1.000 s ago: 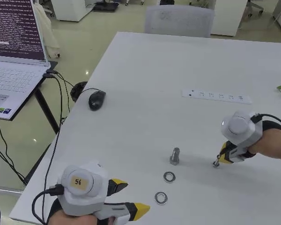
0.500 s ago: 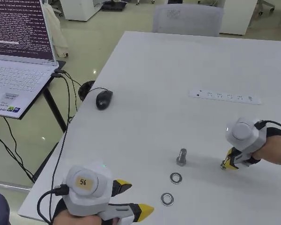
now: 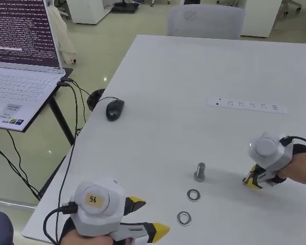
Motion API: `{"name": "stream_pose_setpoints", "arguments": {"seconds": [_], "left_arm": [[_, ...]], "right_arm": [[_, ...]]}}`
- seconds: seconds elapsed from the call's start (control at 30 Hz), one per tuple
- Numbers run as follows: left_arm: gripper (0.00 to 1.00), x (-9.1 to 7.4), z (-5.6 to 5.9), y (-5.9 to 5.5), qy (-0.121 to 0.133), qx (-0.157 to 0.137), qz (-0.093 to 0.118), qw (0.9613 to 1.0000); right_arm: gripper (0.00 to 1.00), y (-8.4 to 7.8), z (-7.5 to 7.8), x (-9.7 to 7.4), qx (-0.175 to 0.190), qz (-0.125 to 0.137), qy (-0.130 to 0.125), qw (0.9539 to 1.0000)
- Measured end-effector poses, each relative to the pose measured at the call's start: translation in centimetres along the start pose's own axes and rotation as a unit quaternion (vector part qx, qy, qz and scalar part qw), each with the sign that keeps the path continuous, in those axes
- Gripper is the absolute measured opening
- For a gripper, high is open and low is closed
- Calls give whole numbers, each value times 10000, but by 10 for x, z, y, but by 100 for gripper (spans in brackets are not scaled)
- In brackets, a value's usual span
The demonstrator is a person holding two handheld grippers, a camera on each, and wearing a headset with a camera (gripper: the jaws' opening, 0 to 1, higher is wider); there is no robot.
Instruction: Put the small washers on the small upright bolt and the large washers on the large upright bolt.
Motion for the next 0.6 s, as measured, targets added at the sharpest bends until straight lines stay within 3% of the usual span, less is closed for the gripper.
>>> {"name": "stream_pose_setpoints", "arguments": {"seconds": [0.3,0.6], "left_arm": [[49,1,2,1,-40,59,-17,10000],[49,4,7,3,-144,186,-71,9997]], "right_arm": [[24,-5,0,-20,294,268,-212,9990],[27,-23,-13,-35,783,550,-470,9943]]}}
Point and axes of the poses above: the centre of the closed fingertips' face, and the gripper's own axes: x roughly forward along the fingers, z roughly to its right, y roughly out of its top, the point moved 2 cm from there along -x, roughly backward along the fingers
